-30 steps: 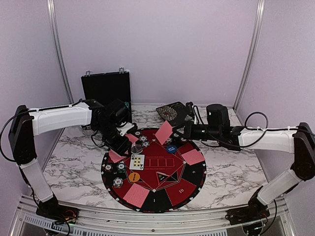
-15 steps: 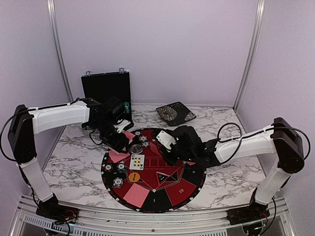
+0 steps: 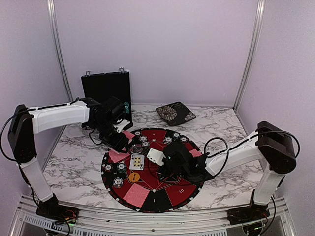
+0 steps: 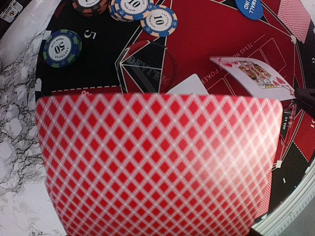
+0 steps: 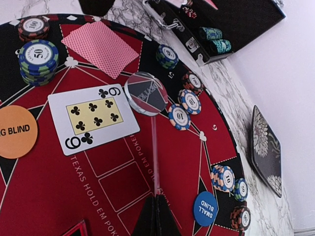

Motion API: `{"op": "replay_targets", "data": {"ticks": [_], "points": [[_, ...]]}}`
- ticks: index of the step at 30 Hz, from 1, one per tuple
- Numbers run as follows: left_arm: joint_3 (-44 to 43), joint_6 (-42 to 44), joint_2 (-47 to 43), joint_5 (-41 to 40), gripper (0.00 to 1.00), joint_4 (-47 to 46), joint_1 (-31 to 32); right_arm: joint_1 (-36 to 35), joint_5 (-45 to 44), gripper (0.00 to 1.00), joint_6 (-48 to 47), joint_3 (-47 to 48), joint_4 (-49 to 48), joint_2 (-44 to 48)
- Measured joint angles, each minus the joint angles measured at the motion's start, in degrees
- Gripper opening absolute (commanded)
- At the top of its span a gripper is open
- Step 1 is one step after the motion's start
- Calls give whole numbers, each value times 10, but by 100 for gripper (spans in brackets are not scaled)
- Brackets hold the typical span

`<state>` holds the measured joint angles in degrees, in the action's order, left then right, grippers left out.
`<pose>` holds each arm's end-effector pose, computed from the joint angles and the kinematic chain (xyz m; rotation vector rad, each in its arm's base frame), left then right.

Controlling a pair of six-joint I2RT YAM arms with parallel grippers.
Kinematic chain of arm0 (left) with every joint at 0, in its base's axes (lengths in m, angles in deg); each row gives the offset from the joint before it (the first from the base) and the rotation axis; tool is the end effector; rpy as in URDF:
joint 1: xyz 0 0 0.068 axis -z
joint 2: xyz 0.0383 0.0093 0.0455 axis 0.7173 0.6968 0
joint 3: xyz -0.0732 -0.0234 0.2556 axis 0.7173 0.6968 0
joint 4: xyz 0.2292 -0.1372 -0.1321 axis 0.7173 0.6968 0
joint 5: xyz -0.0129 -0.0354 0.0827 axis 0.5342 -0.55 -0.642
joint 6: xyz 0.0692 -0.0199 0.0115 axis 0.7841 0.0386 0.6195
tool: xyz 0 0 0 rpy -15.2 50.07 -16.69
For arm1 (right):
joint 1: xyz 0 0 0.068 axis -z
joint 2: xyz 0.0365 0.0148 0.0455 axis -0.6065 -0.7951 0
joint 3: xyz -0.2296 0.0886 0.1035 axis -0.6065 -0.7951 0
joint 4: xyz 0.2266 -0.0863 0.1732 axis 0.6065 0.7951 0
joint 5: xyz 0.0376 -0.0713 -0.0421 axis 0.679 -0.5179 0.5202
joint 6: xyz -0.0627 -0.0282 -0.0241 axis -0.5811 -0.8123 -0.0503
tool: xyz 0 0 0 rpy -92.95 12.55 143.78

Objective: Distribute texas hold em gaming equipment
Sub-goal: Flop the poker card in the community card area.

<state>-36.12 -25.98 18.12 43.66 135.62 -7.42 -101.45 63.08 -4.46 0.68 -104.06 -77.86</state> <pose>0.3120 -0.2575 0.1973 0.8809 2.6566 -0.3699 0.1973 0.3512 0.1098 -1.2508 1.6550 -0.0022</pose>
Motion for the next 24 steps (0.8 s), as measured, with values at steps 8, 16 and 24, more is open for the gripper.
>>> {"op": "replay_targets", "data": {"ticks": [8, 16, 24], "points": [[0, 0, 3, 3, 34, -1, -6, -7, -4, 0, -12, 0, -16, -16], [0, 0, 21, 9, 34, -2, -9, -29, 21, 13, 10, -1, -14, -16], [0, 0, 23, 11, 34, -3, -10, -32, 43, 39, 57, -18, 14, -15]]}}
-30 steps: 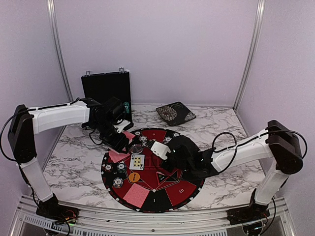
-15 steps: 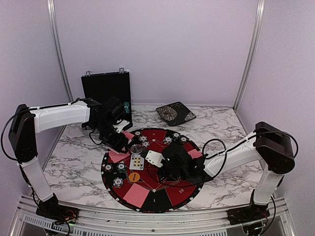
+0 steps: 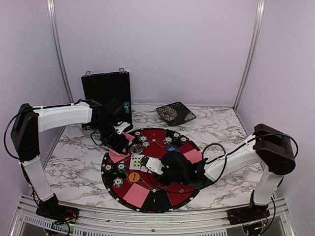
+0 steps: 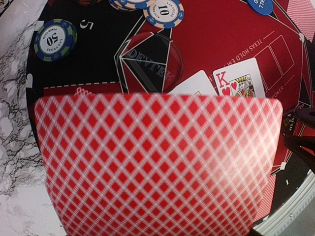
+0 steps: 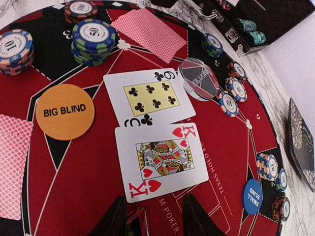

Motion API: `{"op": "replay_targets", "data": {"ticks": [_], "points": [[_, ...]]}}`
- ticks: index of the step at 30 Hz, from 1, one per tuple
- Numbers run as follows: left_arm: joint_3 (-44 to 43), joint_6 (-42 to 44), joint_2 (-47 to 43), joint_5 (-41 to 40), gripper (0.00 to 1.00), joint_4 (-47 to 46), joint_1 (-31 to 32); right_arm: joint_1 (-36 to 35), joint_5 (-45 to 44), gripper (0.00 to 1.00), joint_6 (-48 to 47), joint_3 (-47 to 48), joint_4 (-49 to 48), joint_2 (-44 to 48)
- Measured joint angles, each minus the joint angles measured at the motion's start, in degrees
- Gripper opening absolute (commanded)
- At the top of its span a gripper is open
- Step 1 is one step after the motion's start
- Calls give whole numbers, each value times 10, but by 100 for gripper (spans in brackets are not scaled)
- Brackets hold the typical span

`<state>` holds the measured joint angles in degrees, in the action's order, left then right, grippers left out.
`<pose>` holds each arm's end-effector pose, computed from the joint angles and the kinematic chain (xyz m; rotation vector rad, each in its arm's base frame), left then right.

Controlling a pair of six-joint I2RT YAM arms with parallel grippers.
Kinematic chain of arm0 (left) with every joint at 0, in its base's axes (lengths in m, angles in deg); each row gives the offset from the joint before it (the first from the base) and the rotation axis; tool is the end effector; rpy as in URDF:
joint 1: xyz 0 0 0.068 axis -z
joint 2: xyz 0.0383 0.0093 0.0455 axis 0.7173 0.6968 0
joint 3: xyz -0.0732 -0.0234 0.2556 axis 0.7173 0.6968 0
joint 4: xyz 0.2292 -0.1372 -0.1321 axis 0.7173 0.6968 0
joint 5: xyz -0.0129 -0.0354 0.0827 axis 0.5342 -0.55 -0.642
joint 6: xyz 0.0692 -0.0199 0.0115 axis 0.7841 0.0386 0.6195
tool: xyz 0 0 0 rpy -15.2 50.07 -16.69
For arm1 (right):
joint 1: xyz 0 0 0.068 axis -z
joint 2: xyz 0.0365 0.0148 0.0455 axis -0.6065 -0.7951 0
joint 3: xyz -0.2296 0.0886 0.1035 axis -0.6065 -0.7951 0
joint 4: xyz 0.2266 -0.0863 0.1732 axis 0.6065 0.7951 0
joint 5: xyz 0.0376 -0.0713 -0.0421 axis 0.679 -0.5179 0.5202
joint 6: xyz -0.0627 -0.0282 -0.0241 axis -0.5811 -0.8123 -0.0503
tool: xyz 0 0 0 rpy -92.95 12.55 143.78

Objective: Distribute texas hold em gaming equipment
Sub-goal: Flop the poker card in the community card area, then move the poker card to the community card area.

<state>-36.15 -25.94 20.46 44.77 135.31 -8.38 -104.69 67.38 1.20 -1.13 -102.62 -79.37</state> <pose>0.3186 -0.2554 0.1821 0.8723 2.6977 -0.3788 0.1697 0.3548 0.0861 -1.3245 1.7193 0.1253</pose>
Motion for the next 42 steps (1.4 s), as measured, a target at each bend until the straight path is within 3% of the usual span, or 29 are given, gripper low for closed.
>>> {"op": "replay_targets", "data": {"ticks": [7, 13, 18, 23, 30, 42], "points": [[-2, 0, 5, 4, 34, -1, 0, 24, 55, 38, 72, -5, 61, 43], [-10, 1, 11, 5, 34, -2, 0, 130, 169, 36, 191, 35, 129, 79], [-17, 5, 12, 6, 34, -1, 0, 196, 286, 29, 291, 60, 168, 73], [-23, 9, 14, 8, 35, -1, 0, 204, 369, 18, 364, 74, 192, 31], [-23, 10, 14, 8, 34, -1, -1, 204, 389, 11, 424, 74, 206, -9], [-23, 11, 14, 8, 34, -1, -3, 204, 383, 7, 462, 108, 176, -66]]}}
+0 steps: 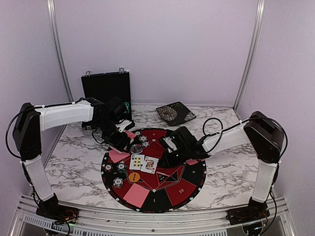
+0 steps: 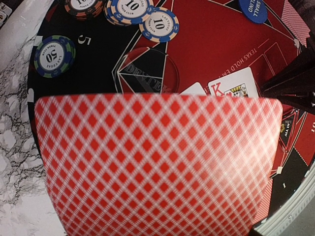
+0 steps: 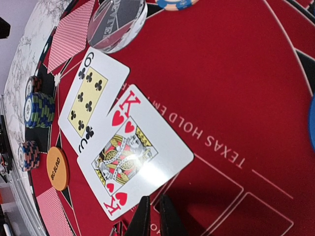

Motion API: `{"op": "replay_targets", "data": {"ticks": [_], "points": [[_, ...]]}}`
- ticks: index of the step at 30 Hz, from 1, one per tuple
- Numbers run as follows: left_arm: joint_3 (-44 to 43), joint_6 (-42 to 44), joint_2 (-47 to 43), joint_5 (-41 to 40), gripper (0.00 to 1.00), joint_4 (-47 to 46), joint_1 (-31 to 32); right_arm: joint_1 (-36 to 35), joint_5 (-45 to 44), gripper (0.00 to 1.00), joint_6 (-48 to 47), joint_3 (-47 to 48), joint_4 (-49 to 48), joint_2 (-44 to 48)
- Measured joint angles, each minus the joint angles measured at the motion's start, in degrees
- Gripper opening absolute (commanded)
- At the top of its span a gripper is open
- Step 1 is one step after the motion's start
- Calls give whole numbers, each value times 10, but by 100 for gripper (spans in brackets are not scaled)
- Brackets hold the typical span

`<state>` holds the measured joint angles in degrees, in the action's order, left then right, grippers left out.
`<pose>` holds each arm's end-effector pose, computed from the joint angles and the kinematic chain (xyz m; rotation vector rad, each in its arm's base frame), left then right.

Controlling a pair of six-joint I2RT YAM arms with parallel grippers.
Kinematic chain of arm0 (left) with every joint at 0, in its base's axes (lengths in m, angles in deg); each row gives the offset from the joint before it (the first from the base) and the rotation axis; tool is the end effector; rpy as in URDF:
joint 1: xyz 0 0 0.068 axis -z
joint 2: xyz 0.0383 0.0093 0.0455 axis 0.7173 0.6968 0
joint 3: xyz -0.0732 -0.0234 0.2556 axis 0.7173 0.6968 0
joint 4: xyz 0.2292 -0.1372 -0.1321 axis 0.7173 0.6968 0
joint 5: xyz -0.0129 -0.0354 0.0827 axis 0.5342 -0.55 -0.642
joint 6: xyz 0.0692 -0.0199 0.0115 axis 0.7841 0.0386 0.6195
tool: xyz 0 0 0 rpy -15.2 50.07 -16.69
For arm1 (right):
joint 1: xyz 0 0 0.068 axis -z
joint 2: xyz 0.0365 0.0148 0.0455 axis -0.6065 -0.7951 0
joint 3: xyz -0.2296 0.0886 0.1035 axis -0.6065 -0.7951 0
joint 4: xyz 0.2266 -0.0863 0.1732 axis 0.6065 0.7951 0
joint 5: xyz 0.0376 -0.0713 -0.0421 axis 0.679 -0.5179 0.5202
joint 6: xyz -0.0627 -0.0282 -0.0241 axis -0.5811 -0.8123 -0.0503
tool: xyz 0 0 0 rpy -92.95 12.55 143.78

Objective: Distribute texas hold em gaming equipment
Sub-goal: Move the poker card to the community card area.

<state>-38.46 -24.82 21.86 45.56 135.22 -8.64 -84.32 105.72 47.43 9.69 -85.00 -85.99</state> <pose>0.3265 -0.2602 0.1861 0.8923 2.6726 -0.3985 0.2683 0.3166 0.0712 -0.5793 2.5711 0.9371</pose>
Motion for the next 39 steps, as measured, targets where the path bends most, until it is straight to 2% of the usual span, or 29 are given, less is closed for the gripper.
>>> {"op": "replay_targets", "data": {"ticks": [24, 28, 33, 39], "points": [[0, 2, 0, 7, 34, 0, -4, 1, -7, 7, 14, 51, -14, -45], [0, 2, 0, 8, 34, 1, -4, 6, -7, 14, 21, 50, -7, -34], [-1, 2, 0, 8, 35, 7, 0, 32, 21, 28, 42, 50, -10, 8], [-12, 2, 0, 6, 35, 14, 20, 62, 102, 40, 104, 33, -88, 42]]}}
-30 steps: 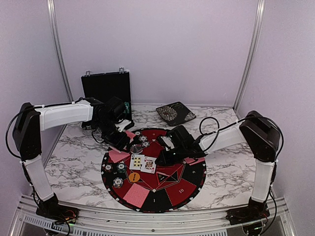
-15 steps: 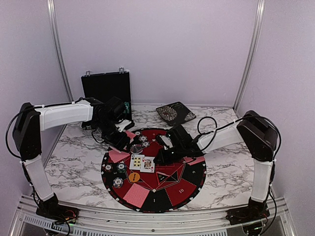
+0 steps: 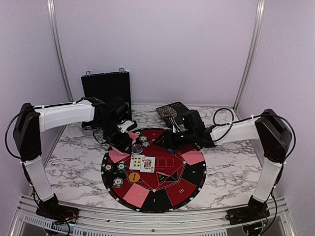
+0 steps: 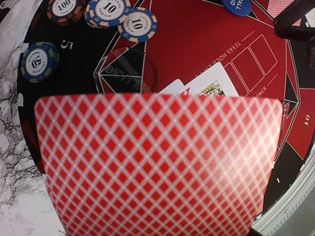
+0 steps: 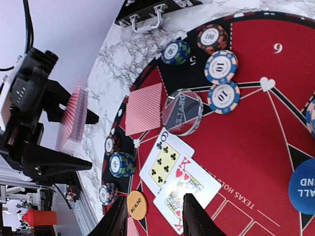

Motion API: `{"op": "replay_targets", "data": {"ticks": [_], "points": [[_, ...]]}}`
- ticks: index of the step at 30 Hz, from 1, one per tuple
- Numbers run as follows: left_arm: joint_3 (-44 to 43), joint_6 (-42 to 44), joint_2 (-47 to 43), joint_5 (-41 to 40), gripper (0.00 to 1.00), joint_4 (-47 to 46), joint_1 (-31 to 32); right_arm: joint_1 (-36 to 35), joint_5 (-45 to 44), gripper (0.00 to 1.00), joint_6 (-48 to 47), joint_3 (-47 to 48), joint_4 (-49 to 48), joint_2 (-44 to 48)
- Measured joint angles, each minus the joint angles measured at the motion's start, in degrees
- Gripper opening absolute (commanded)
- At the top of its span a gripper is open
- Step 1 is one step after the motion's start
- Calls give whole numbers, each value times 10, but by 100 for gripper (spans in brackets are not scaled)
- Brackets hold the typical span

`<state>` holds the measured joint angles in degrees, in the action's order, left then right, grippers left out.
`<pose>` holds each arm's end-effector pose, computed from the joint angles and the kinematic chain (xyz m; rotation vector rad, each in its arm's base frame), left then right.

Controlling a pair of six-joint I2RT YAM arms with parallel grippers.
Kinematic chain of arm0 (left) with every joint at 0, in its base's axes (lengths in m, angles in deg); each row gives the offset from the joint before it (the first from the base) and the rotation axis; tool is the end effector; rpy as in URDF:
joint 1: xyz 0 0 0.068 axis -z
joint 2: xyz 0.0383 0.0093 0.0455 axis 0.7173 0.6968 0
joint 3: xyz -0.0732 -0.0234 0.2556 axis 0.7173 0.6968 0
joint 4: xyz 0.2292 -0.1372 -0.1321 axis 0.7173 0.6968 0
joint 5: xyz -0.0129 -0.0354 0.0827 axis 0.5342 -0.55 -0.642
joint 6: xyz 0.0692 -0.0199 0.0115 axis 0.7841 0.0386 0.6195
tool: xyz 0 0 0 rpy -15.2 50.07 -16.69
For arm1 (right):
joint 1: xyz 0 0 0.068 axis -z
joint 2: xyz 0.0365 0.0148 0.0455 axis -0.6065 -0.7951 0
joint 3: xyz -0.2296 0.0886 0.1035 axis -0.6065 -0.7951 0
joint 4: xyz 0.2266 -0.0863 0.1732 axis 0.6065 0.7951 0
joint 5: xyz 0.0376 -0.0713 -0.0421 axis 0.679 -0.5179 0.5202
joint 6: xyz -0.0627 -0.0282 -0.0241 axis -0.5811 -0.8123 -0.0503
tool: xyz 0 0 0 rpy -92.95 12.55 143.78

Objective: Distribute texas hold em gaming equipment
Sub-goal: Move the poker card to the community card area, then pick up the poker card from the face-down deck piles.

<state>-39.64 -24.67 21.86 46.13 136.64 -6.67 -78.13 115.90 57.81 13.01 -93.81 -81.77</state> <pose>0.3174 -0.2720 0.1919 0.9467 2.6637 -0.4176 0.3137 0.3099 0.1381 -0.3698 2.3680 1.2916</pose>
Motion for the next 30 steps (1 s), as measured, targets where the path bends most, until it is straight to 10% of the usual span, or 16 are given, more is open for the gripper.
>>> {"op": "replay_targets", "data": {"ticks": [30], "points": [[-70, -7, 40, -11, 34, 34, 66, 6, 138, 35, 211, -46, -247, -30]]}}
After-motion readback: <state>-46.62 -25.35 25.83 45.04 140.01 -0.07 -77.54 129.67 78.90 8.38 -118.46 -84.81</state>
